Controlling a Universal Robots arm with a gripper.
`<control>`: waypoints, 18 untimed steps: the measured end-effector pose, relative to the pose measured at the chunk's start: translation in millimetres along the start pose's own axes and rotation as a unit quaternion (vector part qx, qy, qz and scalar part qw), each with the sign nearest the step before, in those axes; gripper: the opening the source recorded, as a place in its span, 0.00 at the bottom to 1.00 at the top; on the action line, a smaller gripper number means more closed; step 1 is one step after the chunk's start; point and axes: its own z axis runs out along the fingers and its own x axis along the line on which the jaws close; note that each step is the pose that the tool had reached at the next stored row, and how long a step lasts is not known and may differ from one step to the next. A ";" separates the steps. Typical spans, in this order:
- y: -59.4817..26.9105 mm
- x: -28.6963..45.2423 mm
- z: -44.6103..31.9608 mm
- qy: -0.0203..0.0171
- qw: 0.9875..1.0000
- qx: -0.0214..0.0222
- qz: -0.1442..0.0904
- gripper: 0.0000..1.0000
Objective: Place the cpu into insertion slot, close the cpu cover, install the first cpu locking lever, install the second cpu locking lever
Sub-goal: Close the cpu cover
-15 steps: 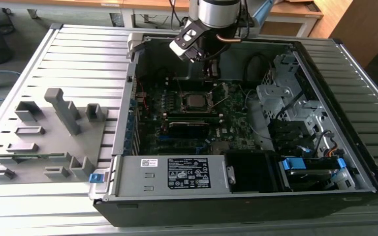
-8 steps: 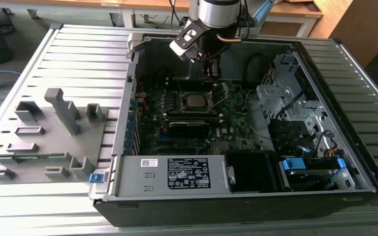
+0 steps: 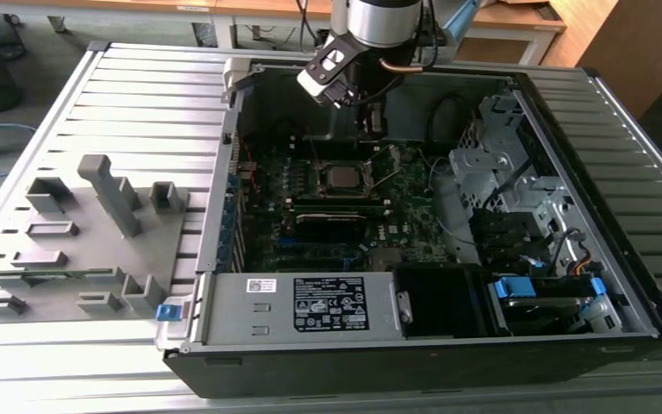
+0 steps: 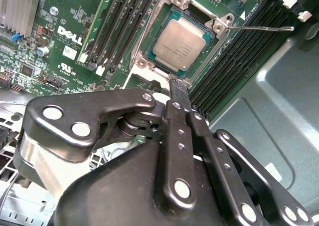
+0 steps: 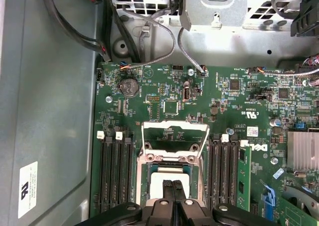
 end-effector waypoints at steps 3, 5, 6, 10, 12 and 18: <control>0.6 0.0 0.0 0.000 1.000 0.000 0.000 0.11; 1.6 -0.1 0.0 0.000 1.000 0.000 0.000 0.11; 2.3 -0.1 0.0 0.000 1.000 0.000 0.000 0.11; 5.2 -0.1 0.2 0.000 1.000 0.000 0.000 0.11; 7.0 -0.1 0.3 0.000 1.000 0.000 0.000 0.11; 13.6 -0.2 0.6 0.000 1.000 0.000 0.000 0.11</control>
